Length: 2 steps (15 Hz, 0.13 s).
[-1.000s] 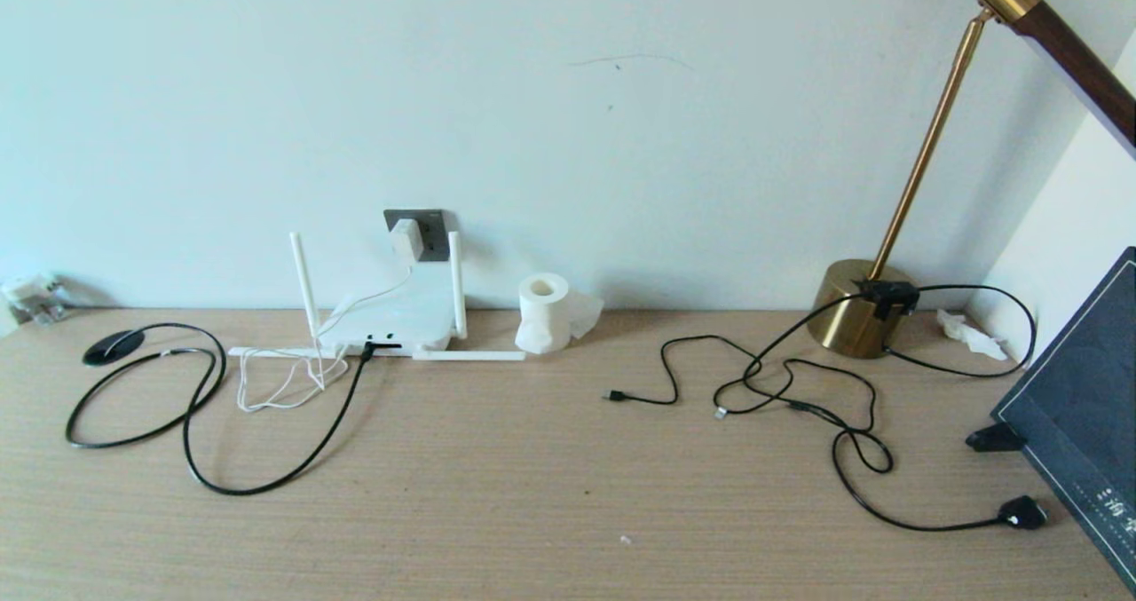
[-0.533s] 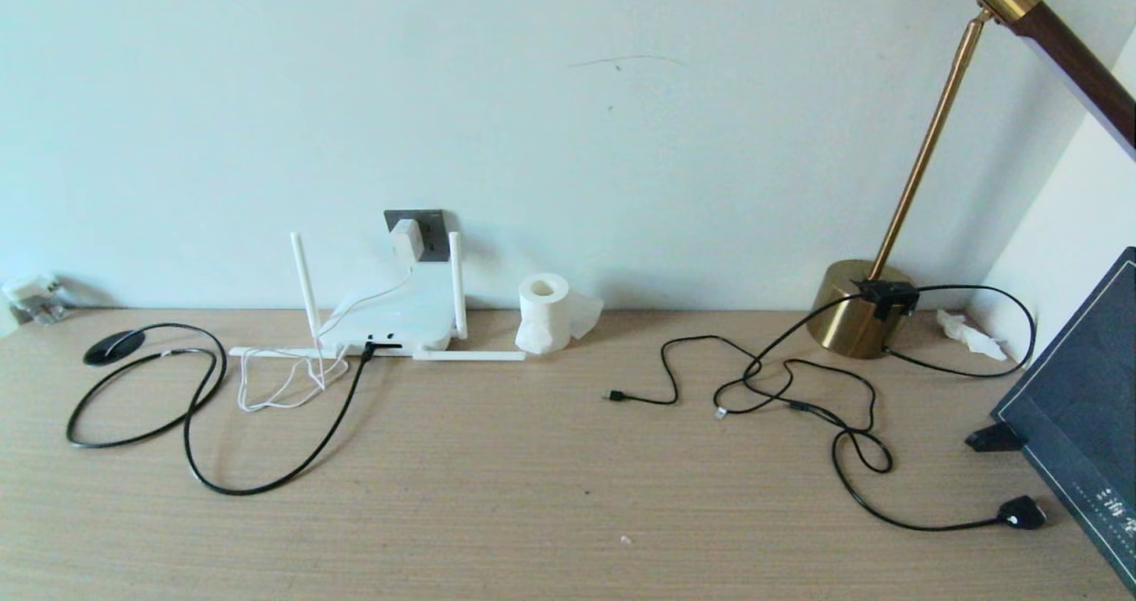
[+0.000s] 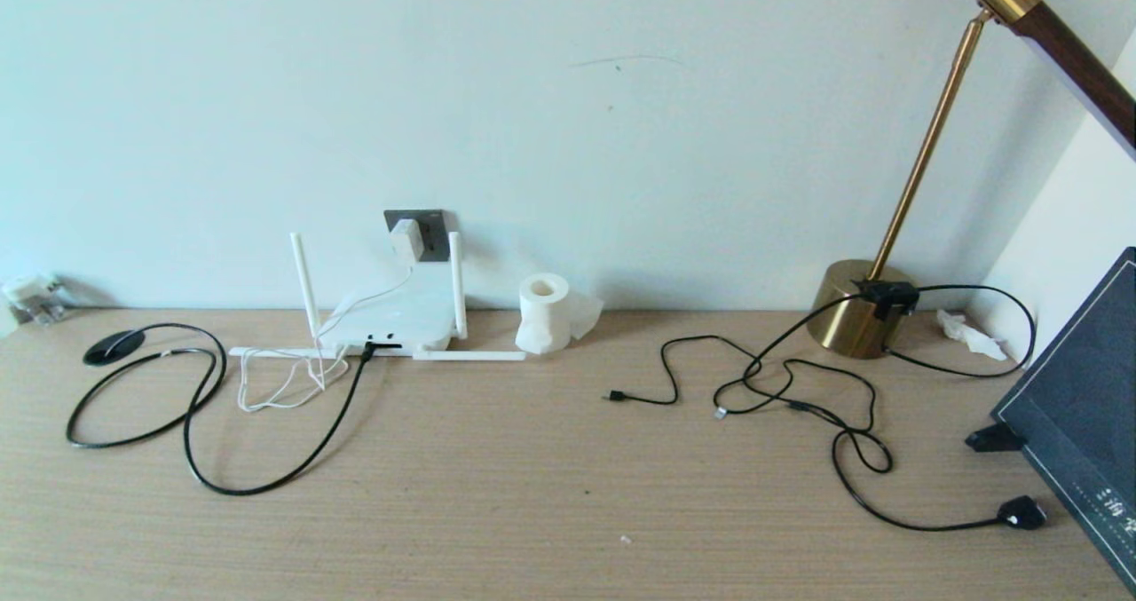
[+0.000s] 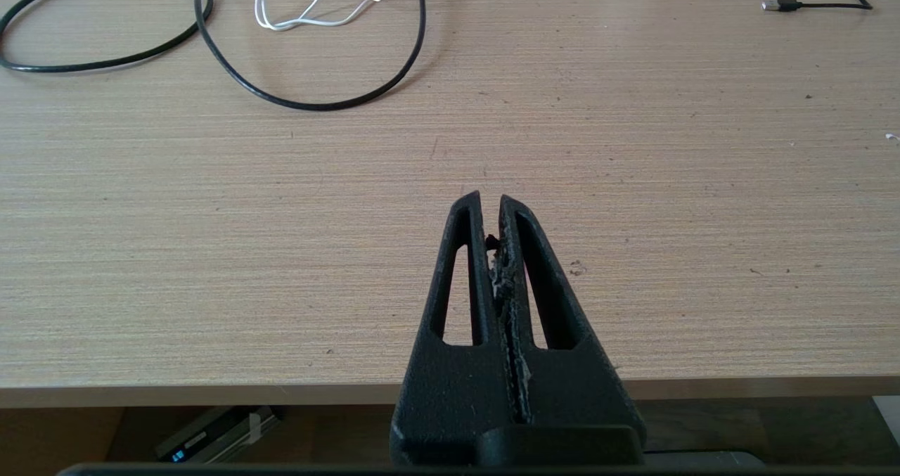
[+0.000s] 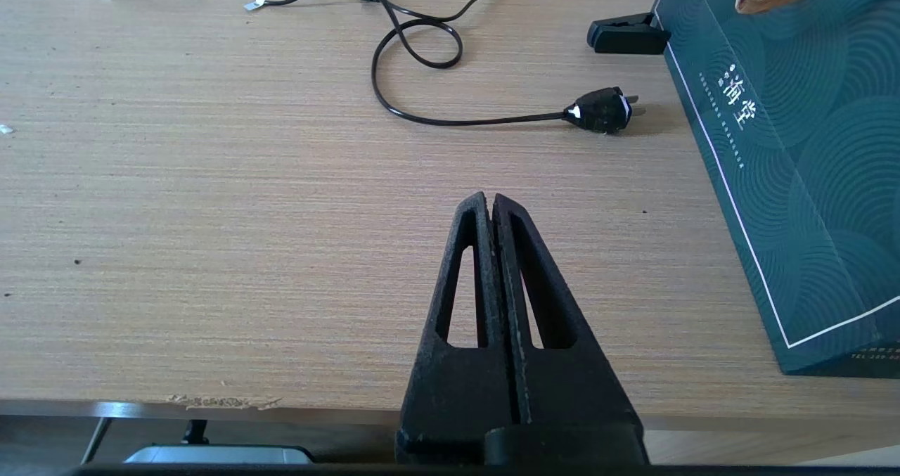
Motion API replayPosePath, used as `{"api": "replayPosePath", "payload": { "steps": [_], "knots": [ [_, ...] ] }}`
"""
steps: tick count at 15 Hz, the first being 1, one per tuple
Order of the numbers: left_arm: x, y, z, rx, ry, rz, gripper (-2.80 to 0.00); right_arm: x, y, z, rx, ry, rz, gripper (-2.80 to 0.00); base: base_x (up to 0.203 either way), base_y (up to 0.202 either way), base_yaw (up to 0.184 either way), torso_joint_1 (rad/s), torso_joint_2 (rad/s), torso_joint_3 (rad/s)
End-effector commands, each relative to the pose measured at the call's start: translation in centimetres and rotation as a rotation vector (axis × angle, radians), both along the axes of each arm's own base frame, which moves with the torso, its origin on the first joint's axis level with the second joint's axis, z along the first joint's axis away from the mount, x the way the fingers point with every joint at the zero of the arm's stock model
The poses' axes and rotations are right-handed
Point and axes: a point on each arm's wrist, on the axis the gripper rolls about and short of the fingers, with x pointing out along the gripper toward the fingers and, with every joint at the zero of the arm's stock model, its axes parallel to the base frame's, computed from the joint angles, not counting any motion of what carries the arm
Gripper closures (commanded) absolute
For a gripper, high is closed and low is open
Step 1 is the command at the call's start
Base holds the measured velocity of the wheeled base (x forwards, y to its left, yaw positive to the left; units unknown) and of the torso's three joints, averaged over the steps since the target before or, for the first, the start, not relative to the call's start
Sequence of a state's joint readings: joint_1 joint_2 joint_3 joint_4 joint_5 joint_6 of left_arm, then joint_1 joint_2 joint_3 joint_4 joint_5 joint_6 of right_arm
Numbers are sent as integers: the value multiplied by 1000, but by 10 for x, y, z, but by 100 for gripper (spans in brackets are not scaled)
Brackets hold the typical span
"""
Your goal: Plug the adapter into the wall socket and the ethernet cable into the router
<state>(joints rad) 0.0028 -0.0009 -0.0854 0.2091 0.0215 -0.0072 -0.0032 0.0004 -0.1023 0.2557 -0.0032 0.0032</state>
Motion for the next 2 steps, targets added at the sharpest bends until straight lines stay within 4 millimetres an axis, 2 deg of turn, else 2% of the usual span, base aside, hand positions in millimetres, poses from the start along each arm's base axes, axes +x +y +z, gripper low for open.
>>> {"api": "replayPosePath", "payload": {
  "steps": [1, 2],
  "knots": [
    [0, 0, 0, 0, 1, 2, 0, 0, 0, 0, 0, 2, 2, 0, 0, 0, 0, 0, 0, 0],
    [0, 0, 0, 0, 1, 2, 0, 0, 0, 0, -1, 1, 2, 0, 0, 0, 0, 0, 0, 0]
  ]
}}
